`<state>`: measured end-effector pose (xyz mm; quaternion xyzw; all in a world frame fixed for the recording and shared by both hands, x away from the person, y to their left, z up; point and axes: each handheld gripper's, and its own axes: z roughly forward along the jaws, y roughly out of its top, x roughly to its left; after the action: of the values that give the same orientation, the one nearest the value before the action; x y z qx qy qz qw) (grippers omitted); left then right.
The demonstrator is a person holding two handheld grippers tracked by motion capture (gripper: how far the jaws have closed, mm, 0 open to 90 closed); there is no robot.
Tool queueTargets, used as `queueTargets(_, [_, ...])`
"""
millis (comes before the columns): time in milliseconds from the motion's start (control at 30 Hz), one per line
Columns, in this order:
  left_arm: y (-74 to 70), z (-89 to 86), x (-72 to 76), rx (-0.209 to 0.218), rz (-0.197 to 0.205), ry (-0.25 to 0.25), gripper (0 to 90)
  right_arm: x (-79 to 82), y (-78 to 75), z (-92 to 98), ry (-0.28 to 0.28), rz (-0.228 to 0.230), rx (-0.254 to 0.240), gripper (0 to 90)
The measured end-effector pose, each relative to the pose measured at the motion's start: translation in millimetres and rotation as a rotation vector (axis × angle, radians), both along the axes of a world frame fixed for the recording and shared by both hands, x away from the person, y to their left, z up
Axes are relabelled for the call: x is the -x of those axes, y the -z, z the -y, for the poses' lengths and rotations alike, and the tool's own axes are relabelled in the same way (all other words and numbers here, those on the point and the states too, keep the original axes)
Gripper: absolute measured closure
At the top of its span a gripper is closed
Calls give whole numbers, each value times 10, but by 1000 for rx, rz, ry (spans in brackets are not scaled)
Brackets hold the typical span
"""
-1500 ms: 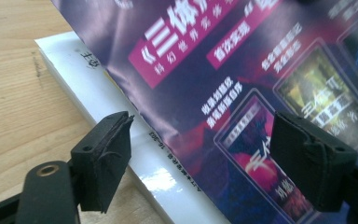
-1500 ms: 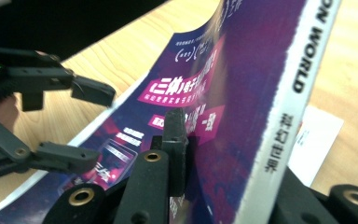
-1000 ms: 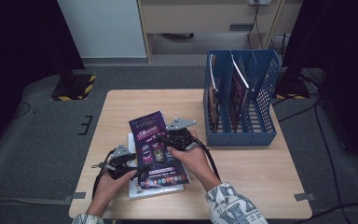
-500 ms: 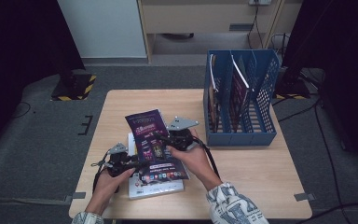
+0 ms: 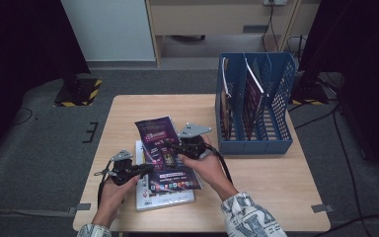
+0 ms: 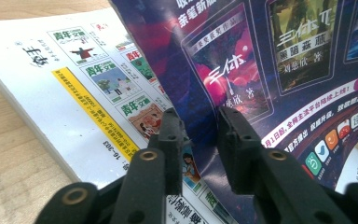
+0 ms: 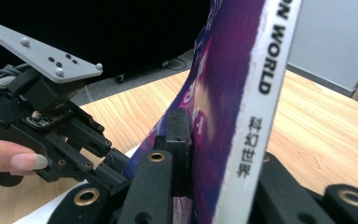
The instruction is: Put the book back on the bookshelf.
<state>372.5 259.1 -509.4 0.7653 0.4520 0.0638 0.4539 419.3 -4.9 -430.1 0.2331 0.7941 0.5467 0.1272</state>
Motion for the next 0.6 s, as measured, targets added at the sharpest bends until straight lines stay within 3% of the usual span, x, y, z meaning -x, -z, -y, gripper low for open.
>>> queueTargets(367, [-123, -13, 27, -29, 75, -18, 763, -26, -81, 53, -1, 12, -26, 785])
queueTargets(500, [-216, -26, 57, -81, 141, -42, 766, -23, -119, 56, 4, 24, -47, 792])
queueTargets(600, [-247, -29, 74, -94, 168, -60, 768, -19, -145, 55, 3, 26, -57, 783])
